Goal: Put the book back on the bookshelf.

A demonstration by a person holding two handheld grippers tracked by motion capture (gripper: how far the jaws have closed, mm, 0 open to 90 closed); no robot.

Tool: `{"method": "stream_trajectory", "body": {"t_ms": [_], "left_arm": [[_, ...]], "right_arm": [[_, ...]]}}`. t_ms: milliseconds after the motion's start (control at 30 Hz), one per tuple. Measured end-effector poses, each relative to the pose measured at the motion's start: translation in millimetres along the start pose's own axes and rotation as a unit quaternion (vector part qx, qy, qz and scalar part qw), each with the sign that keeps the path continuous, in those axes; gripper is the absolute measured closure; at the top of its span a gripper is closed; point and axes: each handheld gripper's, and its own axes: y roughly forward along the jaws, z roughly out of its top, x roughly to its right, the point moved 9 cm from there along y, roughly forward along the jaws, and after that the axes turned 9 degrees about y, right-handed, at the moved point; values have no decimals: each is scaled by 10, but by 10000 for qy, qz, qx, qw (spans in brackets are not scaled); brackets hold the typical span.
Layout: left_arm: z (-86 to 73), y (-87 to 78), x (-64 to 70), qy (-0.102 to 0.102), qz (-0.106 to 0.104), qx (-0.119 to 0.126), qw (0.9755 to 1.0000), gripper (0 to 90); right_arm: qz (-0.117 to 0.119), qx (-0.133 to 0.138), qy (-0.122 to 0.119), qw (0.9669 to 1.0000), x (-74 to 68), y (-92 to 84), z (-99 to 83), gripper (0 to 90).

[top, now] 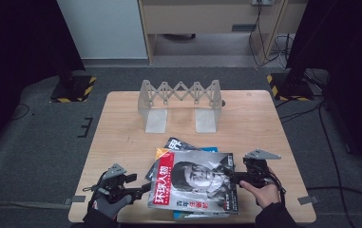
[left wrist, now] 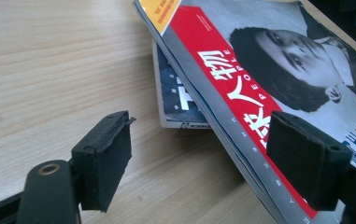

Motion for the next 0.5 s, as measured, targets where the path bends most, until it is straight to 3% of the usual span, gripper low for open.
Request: {"method": "stream_trajectory", "body": {"t_ms": [500], "left_arm": [[-95, 165, 188, 146, -244, -385, 9989, 214]], "right_arm": [[131, -159, 2, 9998, -81, 78, -107, 82]]}}
